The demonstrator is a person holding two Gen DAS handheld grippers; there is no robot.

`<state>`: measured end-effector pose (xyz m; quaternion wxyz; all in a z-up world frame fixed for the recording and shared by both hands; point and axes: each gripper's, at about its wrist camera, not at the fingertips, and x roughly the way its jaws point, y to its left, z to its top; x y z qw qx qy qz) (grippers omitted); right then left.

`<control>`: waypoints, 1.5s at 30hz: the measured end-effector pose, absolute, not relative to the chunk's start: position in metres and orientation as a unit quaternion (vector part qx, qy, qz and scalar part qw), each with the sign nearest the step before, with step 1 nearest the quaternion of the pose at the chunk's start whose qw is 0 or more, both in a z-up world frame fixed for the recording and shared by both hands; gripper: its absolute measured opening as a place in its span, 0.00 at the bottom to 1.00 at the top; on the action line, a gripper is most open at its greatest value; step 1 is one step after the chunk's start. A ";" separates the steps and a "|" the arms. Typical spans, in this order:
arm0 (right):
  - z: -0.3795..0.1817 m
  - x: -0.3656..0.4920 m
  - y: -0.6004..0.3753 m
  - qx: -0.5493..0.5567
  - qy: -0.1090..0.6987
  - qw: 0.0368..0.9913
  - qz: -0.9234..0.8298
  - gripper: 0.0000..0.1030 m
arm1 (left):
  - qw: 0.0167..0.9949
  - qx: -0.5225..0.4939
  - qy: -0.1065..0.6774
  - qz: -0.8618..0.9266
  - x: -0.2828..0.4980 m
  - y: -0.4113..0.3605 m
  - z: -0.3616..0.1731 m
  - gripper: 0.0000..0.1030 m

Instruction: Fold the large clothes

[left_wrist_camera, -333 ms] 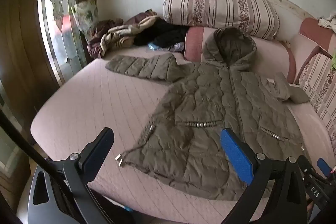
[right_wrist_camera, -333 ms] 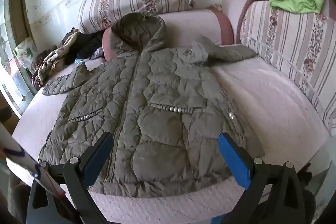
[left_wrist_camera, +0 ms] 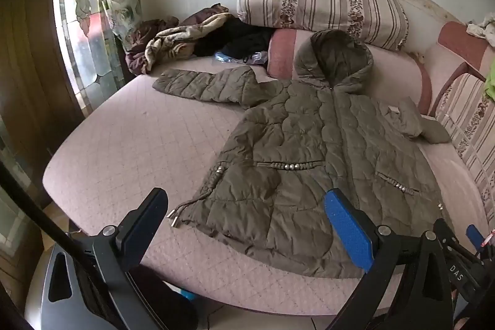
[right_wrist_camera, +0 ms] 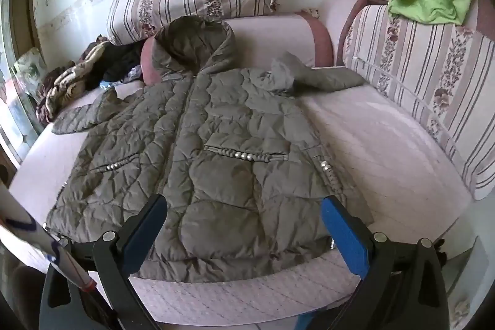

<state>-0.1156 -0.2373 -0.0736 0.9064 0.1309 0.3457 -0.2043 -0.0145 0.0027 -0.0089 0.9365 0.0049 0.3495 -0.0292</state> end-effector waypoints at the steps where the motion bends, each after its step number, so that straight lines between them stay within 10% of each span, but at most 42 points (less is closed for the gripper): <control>1: -0.074 -0.116 -0.236 0.124 0.345 0.907 -0.209 0.98 | 0.937 0.008 0.349 -0.028 -0.015 0.003 -0.009 0.99; 45: -0.094 -0.109 -0.225 0.112 0.361 0.902 -0.208 1.00 | 0.902 0.005 0.428 -0.049 0.000 0.002 -0.069 0.98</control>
